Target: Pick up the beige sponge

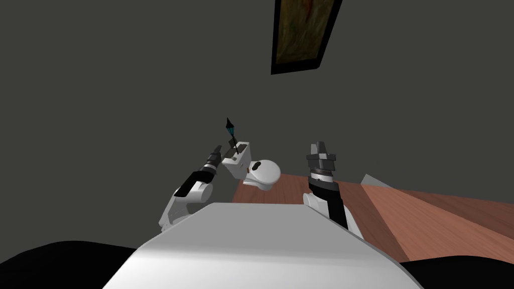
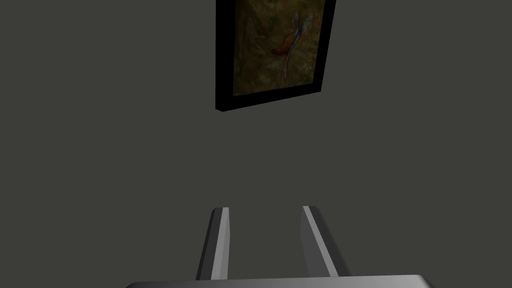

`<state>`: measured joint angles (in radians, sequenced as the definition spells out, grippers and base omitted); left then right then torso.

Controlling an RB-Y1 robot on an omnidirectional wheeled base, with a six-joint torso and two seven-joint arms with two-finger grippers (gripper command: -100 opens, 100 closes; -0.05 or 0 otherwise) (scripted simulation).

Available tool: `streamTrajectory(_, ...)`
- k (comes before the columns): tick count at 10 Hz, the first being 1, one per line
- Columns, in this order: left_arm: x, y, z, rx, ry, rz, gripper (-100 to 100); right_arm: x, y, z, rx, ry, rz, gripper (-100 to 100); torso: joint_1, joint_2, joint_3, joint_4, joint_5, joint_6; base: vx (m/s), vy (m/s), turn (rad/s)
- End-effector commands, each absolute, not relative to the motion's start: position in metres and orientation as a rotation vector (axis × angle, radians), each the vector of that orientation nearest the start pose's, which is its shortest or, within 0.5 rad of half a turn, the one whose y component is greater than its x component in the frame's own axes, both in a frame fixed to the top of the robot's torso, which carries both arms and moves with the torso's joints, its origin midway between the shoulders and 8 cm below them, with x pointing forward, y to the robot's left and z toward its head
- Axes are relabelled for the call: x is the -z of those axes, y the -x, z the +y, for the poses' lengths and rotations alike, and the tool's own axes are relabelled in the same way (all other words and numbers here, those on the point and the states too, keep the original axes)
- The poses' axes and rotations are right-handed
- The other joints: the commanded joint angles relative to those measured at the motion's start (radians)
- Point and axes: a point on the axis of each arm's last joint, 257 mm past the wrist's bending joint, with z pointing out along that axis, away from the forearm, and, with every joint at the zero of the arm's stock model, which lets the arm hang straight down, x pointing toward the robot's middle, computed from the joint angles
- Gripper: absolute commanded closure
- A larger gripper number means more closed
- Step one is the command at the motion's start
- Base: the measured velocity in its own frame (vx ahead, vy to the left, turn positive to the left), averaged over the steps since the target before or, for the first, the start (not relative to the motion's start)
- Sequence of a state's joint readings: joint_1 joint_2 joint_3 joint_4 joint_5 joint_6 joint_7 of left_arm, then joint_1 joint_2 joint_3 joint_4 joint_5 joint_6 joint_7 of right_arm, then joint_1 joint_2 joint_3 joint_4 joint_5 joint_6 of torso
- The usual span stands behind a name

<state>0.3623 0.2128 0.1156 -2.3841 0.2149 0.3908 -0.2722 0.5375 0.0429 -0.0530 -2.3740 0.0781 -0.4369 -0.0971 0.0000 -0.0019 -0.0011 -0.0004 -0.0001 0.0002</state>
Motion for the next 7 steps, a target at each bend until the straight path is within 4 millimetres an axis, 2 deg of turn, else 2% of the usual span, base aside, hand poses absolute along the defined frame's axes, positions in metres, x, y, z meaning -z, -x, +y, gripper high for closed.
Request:
streamTrajectory(1,0.080,-0.429,0.309,0.928,0.962,1.282,-100,-0.042,-0.330,-0.295,-1.269,-0.673,0.596,0,0.000,0.000,0.000,0.000,0.000,0.000,0.030,-0.004,-0.011)
streamTrajectory(7,0.108,-0.433,0.308,0.892,1.056,1.380,-100,-0.042,-0.330,-0.295,-1.269,-0.673,0.596,0,0.001,0.000,0.000,0.000,0.000,0.000,0.036,0.003,-0.021)
